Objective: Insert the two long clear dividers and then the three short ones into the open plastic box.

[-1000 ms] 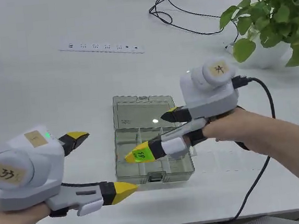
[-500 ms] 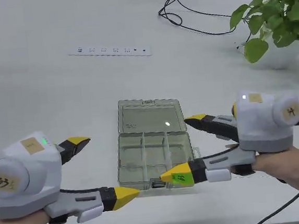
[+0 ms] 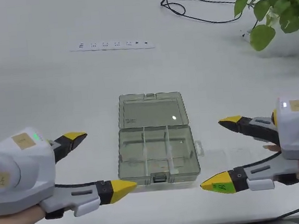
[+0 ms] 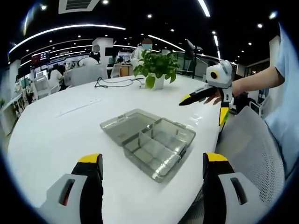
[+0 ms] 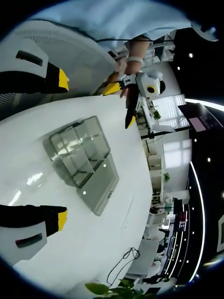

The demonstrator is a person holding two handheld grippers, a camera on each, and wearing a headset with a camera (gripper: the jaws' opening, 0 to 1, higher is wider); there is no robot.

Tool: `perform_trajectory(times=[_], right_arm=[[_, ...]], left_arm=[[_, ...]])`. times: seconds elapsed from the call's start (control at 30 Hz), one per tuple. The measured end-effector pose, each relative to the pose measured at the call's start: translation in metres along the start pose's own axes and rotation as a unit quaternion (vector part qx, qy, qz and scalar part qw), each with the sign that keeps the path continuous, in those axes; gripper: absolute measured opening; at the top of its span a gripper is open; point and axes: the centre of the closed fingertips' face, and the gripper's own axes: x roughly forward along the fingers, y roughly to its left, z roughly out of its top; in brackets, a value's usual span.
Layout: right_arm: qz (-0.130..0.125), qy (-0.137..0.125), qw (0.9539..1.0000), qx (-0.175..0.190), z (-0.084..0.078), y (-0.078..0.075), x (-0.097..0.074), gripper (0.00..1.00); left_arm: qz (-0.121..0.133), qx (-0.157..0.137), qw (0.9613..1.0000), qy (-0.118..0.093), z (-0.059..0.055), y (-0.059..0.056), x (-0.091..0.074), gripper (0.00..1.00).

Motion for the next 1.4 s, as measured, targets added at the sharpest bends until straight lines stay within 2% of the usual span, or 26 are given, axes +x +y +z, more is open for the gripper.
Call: perform_trajectory(times=[0.2,0.27,0.4,0.47,0.53,0.6,0.67,0.7,0.8,0.87,1.0,1.1,1.17,1.2,1.27,1.33,1.4], right_arm=[[0.008,0.038,0.9989,-0.024,-0.010,-0.002,-0.002,1.00],[0.008,0.060,0.9976,-0.036,-0.015,-0.003,-0.002,1.00],[0.011,0.083,0.9950,-0.055,-0.020,-0.007,-0.001,0.99],[0.007,0.114,0.9922,-0.049,-0.027,-0.012,-0.002,0.97],[0.007,0.111,0.9922,-0.056,-0.025,-0.016,-0.001,0.94],[0.002,0.131,0.9897,-0.059,-0.029,-0.022,-0.002,0.92],[0.005,0.131,0.9894,-0.062,-0.028,-0.023,-0.001,0.91],[0.006,0.139,0.9880,-0.068,-0.029,-0.024,-0.001,0.90],[0.003,0.192,0.9762,-0.101,-0.042,-0.031,-0.004,0.80],[0.005,0.195,0.9764,-0.093,-0.044,-0.033,0.000,0.77],[0.018,0.228,0.9670,-0.113,-0.054,-0.032,0.003,0.70],[0.027,0.236,0.9647,-0.114,-0.057,-0.032,0.008,0.64],[0.034,0.249,0.9597,-0.126,-0.061,-0.033,0.009,0.60],[0.041,0.264,0.9541,-0.136,-0.065,-0.033,0.009,0.59],[0.041,0.276,0.9500,-0.141,-0.069,-0.035,0.011,0.58],[0.054,0.286,0.9447,-0.150,-0.074,-0.035,0.013,0.50],[0.055,0.292,0.9419,-0.156,-0.079,-0.038,0.016,0.47]], left_arm=[[-0.002,0.008,1.0000,0.003,0.000,-0.001,-0.002,0.91],[-0.005,0.012,0.9999,0.008,-0.003,-0.002,-0.003,0.91],[-0.006,0.016,0.9997,0.015,-0.007,-0.004,-0.005,0.91],[-0.007,0.017,0.9997,0.017,-0.008,-0.004,-0.006,0.90],[-0.006,0.017,0.9997,0.018,-0.009,-0.004,-0.007,0.90],[-0.005,0.016,0.9997,0.018,-0.009,-0.005,-0.008,0.90],[-0.004,0.015,0.9997,0.016,-0.008,-0.006,-0.009,0.90],[-0.003,0.015,0.9998,0.015,-0.008,-0.006,-0.010,0.90],[-0.002,0.013,0.9998,0.013,-0.008,-0.006,-0.010,0.90],[-0.001,0.012,0.9999,0.012,-0.008,-0.007,-0.011,0.90],[0.002,0.011,0.9999,0.010,-0.007,-0.007,-0.011,0.90],[0.005,0.007,0.9999,0.009,-0.007,-0.007,-0.012,0.90],[0.006,0.007,0.9999,0.009,-0.008,-0.006,-0.013,0.90],[0.006,0.006,0.9999,0.009,-0.008,-0.006,-0.013,0.90],[0.006,0.005,0.9999,0.007,-0.008,-0.006,-0.013,0.89],[0.008,0.002,0.9999,0.007,-0.009,-0.005,-0.013,0.89],[0.008,0.000,0.9999,0.007,-0.010,-0.006,-0.012,0.89]])
